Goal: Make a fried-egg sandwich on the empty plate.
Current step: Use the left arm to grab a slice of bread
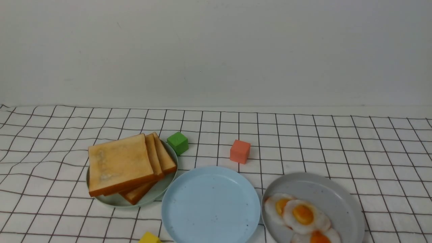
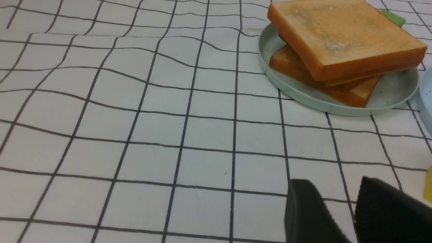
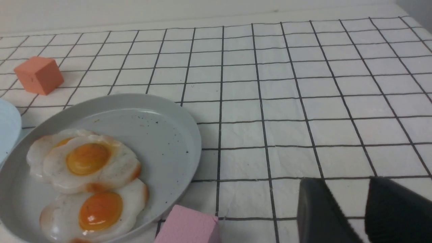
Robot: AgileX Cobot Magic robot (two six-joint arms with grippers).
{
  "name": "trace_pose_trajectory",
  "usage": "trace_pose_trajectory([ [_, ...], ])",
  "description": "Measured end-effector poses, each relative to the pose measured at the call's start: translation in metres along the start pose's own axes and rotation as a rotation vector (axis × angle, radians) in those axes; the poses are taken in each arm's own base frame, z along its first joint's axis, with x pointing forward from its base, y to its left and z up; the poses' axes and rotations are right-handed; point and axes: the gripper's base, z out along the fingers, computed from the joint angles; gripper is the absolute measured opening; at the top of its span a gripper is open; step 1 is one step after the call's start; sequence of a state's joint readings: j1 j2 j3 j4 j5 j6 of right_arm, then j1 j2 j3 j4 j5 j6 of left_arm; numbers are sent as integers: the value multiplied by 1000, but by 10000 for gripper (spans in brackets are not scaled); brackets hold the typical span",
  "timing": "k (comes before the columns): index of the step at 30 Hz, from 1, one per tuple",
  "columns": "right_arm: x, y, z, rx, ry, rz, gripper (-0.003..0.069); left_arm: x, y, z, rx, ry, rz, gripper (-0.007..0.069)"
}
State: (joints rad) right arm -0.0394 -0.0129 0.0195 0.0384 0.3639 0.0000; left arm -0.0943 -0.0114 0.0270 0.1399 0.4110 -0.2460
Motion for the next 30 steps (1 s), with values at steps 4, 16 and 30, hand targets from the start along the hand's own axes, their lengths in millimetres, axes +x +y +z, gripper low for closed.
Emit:
trace_pose_trajectory([
  [4,-2,0,1,0,-44,0,241,-4,-1,0,15,-50,-6,238],
  [16,-23,0,-3,-4,-273,33,241,-17,-6,-2,78,-184,-95,238],
  [30,-53,0,-17,-126,-605,389,241,-40,-9,-10,161,-454,-237,238],
])
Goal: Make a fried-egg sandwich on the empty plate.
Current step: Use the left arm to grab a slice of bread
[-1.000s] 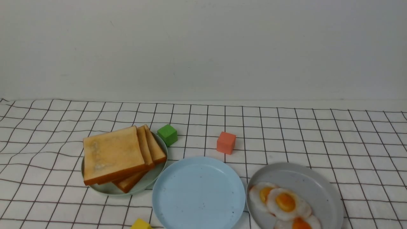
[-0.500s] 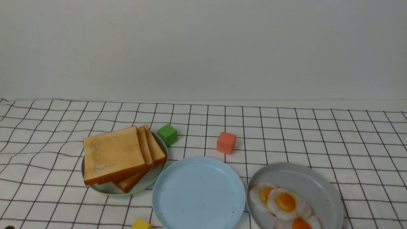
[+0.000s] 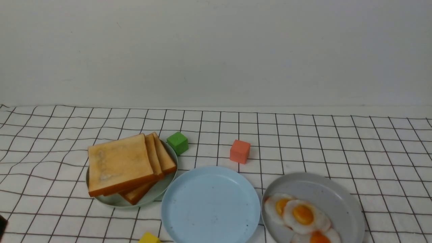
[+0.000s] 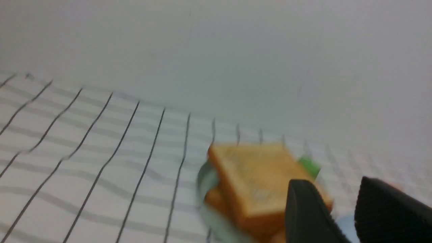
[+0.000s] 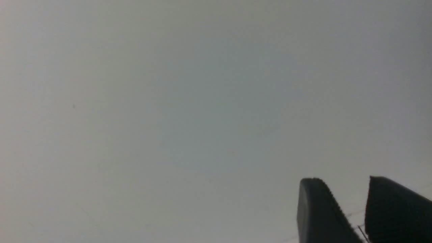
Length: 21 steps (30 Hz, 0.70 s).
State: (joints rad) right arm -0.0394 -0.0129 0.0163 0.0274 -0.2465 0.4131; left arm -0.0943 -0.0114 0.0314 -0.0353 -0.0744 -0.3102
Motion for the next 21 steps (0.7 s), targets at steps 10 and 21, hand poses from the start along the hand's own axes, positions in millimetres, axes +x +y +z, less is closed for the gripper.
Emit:
trace_pose_trajectory([
  [10,-126,60,26,-39,-62,120,241,-117,-42,-4,99,-236,-104,238],
  [21,-139,70,106,151,432,-79,241,-148,-58,82,-137,381,-205,238],
])
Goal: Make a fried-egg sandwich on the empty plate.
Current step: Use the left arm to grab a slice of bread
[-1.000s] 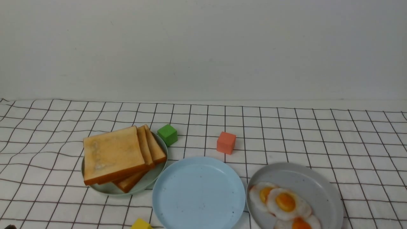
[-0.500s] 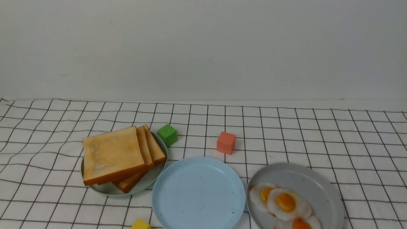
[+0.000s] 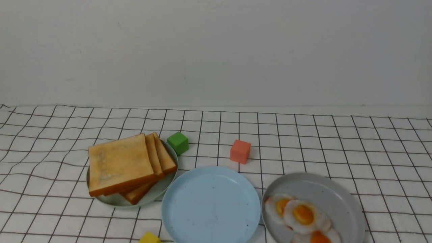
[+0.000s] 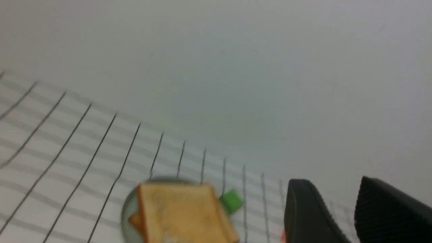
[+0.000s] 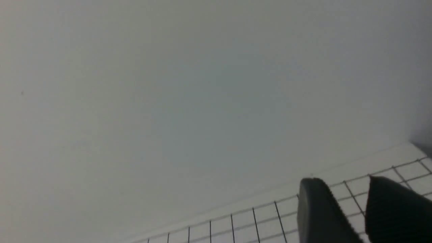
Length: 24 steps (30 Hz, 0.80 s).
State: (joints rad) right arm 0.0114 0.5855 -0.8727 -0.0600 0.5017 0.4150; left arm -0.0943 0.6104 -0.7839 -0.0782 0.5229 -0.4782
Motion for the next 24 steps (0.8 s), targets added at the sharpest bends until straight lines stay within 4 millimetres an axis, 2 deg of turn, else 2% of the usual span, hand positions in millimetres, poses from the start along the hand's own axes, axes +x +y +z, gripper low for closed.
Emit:
trace_pose_trajectory([
  [6,40,5,15,-96,231,-12,241,24,11,53,-137,314,-80,238],
  [9,60,12,19,-167,392,-92,241,39,15,80,-186,467,-162,238],
  [11,66,15,20,-196,443,-120,241,44,16,89,-196,510,-188,238],
  [13,77,23,21,-270,555,-177,241,51,15,109,-202,605,-231,238],
  [14,78,24,22,-276,567,-175,241,51,15,111,-201,612,-232,238],
  [18,94,34,30,-339,723,-191,247,49,8,140,-173,731,-192,238],
  [20,96,36,33,-347,760,-182,251,48,8,147,-171,745,-173,238],
  [24,98,47,40,-373,897,-146,277,39,5,175,-185,775,-117,238],
])
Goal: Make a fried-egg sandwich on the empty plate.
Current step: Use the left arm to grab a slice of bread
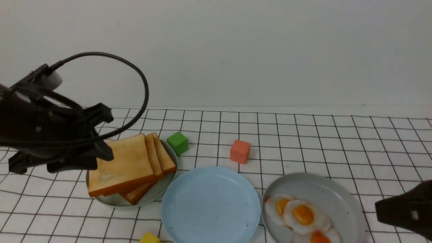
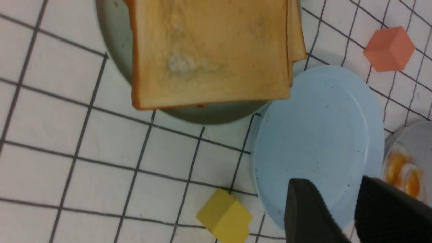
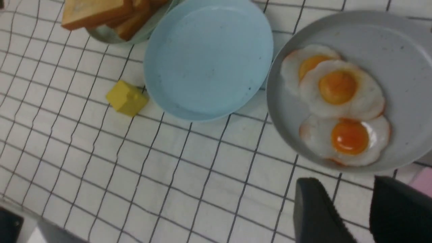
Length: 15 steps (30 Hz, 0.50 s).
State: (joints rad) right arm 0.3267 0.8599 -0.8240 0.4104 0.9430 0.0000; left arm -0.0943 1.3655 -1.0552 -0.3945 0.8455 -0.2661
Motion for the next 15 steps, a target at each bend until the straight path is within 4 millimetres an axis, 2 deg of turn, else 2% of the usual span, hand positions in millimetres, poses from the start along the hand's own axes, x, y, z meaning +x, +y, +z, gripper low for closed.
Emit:
trace_pose_trajectory([
  [3,-7,4,2,-22,51,-10,303,-14,2,10,-32,40,-3,238],
  [6,-16,9,3,-47,65,-56,342,-30,20,17,-52,73,-43,238],
  [10,-25,13,-1,-65,41,-128,371,-45,53,12,-47,87,-101,239],
  [11,-25,13,-1,-67,40,-130,371,-45,53,12,-45,89,-96,239],
  [12,-26,14,-2,-68,29,-154,374,-50,64,8,-40,84,-106,247],
  [15,-29,14,-2,-67,8,-172,374,-56,79,9,-25,86,-110,288],
])
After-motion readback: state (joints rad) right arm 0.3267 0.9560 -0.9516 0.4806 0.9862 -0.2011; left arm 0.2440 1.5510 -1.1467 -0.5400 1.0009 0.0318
